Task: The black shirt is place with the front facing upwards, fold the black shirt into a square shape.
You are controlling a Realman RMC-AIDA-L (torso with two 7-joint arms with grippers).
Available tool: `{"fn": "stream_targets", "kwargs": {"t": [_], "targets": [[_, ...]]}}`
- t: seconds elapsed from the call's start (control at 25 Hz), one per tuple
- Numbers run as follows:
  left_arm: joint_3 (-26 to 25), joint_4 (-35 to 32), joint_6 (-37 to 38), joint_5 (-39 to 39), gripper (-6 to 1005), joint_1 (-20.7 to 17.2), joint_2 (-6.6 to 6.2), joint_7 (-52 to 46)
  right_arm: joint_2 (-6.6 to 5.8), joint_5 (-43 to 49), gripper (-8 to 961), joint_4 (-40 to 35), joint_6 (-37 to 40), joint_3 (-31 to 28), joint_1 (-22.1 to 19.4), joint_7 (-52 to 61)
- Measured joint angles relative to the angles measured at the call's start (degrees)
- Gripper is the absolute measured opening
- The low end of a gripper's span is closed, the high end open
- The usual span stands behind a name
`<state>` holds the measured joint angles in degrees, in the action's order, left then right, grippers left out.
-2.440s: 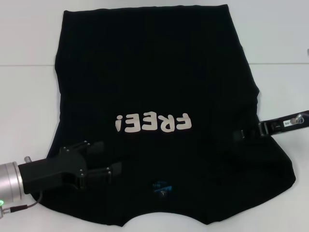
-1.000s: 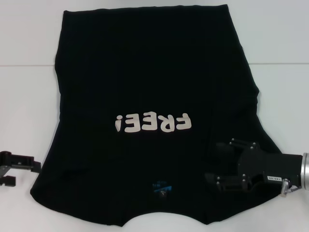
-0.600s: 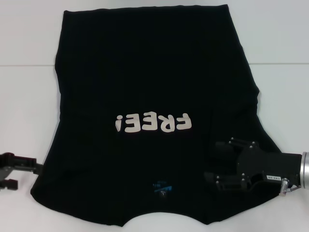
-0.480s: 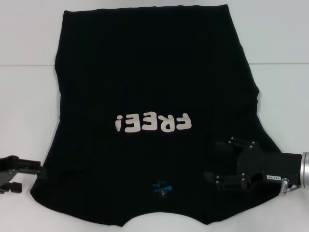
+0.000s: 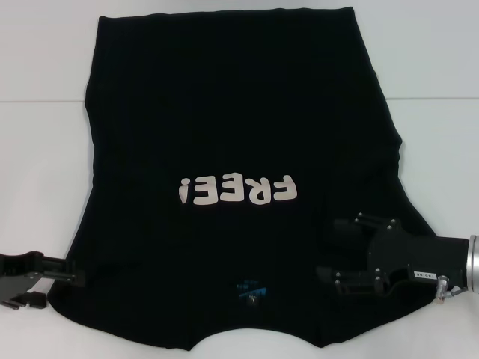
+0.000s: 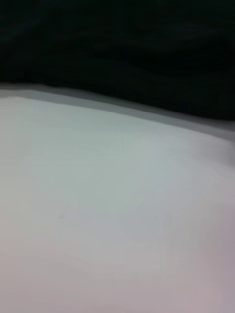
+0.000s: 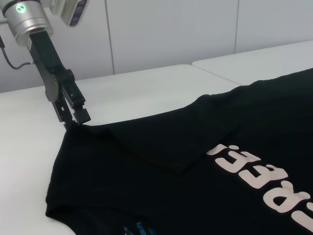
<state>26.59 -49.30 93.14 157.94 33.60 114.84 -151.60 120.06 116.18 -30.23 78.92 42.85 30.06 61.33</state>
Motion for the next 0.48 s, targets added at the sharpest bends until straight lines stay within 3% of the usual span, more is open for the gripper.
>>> {"fn": "stream_targets", "kwargs": {"t": [0.48], "targets": [[-0.15,2.19,-1.44,-1.63,904,0.44,0.16,0.17,0.0,0.01,925,-0.07,1.0,0.02,0.0,0.03]]}}
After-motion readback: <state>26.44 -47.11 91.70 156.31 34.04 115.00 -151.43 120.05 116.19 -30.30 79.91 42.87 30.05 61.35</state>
